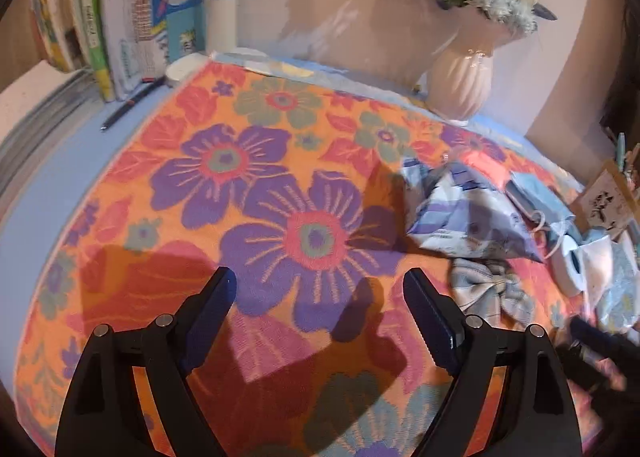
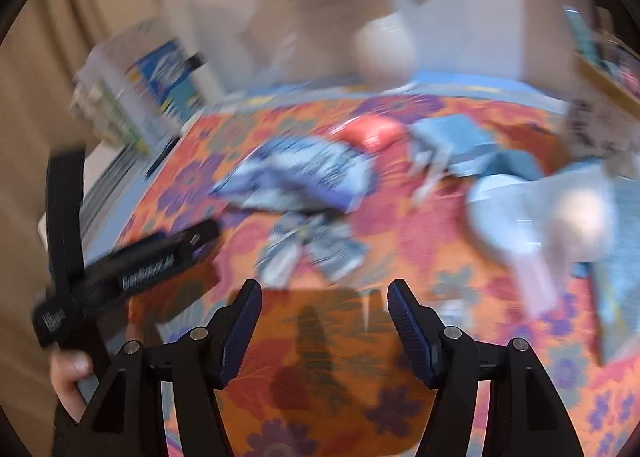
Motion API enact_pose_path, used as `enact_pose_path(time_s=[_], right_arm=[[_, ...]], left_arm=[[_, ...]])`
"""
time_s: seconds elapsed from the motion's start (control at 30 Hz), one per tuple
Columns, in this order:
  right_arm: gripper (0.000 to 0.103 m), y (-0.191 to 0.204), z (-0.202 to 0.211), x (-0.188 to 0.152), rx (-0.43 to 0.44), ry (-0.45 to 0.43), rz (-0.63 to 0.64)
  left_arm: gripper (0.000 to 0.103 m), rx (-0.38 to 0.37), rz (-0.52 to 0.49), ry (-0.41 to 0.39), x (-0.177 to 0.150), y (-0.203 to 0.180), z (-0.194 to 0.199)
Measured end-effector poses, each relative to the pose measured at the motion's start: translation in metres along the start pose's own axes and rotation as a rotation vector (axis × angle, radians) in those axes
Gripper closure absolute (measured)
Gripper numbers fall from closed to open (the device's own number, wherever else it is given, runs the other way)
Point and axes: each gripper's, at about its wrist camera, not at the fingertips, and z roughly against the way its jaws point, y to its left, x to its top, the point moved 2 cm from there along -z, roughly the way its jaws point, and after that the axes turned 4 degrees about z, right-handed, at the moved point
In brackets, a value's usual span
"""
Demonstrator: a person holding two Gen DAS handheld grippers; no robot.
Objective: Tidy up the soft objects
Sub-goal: 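Move both open tools back over the pile on the tablecloth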
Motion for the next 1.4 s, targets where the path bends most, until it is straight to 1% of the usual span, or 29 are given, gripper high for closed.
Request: enact_pose_path(time_s=[0.07, 0.13, 0.17, 0.2, 0.23, 0.27, 0.33, 0.4, 0.5, 0.8, 1.4], right_arm=[[0.039, 0.010, -0.016, -0.006, 0.013, 0.016, 0.049], [0.037, 0.017, -0.027, -0.011, -0.008, 0.035, 0.087], [0.033, 0.022, -0.027, -0.012, -0.033, 0.027, 0.117], [0.021, 0.028, -0.027, -0.012, -0.037, 0.024, 0.148], [0.015, 0.032, -0.029, -0.014, -0.042, 0.029, 0.169], [0.012, 0.035, -0.032, -0.015, -0.059, 0.047, 0.187], [0.008, 0.041, -0.037, -0.017, -0.091, 0.071, 0.223], [0.000, 0.045, -0.040, -0.019, -0.103, 0.093, 0.258], [0.000, 0.045, -0.041, -0.018, -0.103, 0.100, 0.262], [0.000, 0.045, -0.041, -0.017, -0.103, 0.099, 0.260], [0.000, 0.045, -0.040, -0.017, -0.101, 0.101, 0.264]], left_arm=[[0.018, -0.010, 0.002, 0.000, -0.002, 0.001, 0.000], [0.018, -0.028, 0.007, 0.002, -0.003, 0.001, 0.001], [0.018, -0.034, 0.012, 0.000, -0.003, 0.002, 0.001], [0.018, -0.037, 0.018, 0.001, -0.003, 0.002, 0.002], [0.018, -0.041, 0.025, 0.000, -0.003, 0.003, 0.002], [0.018, -0.045, 0.036, 0.005, -0.002, 0.005, 0.001], [0.018, -0.055, 0.053, 0.014, -0.001, 0.008, -0.002], [0.017, -0.067, 0.067, 0.015, -0.001, 0.010, -0.002], [0.017, -0.074, 0.076, 0.014, -0.001, 0.011, -0.002], [0.015, -0.046, 0.051, 0.018, -0.002, 0.007, -0.003], [0.015, -0.037, 0.039, 0.019, -0.003, 0.006, -0.003]])
